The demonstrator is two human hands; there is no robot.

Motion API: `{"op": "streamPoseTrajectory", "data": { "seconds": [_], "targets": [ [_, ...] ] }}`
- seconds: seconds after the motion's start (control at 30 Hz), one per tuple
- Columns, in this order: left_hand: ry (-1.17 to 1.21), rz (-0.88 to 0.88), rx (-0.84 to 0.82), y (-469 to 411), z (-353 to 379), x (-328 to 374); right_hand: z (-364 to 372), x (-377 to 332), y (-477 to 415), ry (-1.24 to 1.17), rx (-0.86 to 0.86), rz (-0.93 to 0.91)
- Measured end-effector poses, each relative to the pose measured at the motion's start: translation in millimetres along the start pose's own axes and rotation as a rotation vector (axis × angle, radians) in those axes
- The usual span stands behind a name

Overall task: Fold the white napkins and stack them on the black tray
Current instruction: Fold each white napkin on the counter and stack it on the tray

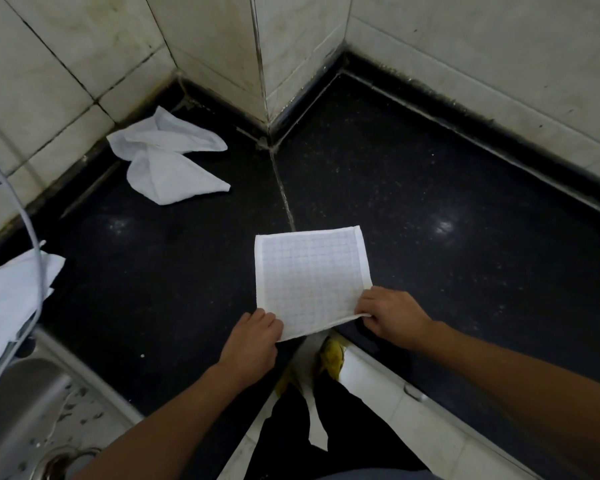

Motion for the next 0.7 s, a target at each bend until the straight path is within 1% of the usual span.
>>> {"op": "streamPoseTrajectory", "data": {
  "seconds": [0.07, 0.1, 0.13, 0.2, 0.27, 0.3, 0.4, 0.5, 0.7],
  "targets": [
    [0.101, -0.029, 0.018, 0.1, -15.1, -9.9, -0.5, 7.0, 1.4, -0.059, -0.115, 0.052],
    [0.193, -0.072, 0.0, -1.7, -23.0, -17.3, -5.7, 11.2, 1.5, -0.103, -0.129, 0.076],
    [0.295, -0.113, 0.02, -4.6, -34.5, -24.9, -13.9, 16.3, -0.2, -0.152, -0.118, 0.106],
    [0.478, -0.199, 0.162, -14.4, -65.6, -43.5, -34.5, 32.2, -8.6, -0.261, -0.042, 0.194],
    [0.607, -0.285, 0.296, -28.1, -90.3, -62.1, -49.4, 54.7, -21.8, -0.376, 0.021, 0.339],
    [0.639, -0.325, 0.335, -36.8, -99.1, -69.1, -53.2, 64.4, -29.5, -0.414, 0.04, 0.401],
    [0.614, -0.416, 0.385, -66.4, -113.8, -86.2, -52.6, 83.9, -51.6, -0.41, 0.043, 0.512],
    [0.54, -0.473, 0.37, -87.9, -112.4, -96.6, -42.5, 98.0, -63.9, -0.365, 0.015, 0.613],
    [0.457, -0.514, 0.343, -113.7, -102.8, -108.1, -32.7, 108.0, -76.1, -0.286, -0.033, 0.683]
  ]
}}
Point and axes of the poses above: each hand's wrist, its own y-axis away from the middle knuckle, its own z-axis out of the palm, x = y × z, the point moved 10 cm from there along -y, towards the middle knuckle, and after that the axes turned 7 degrees about y, right-handed, at the moved point
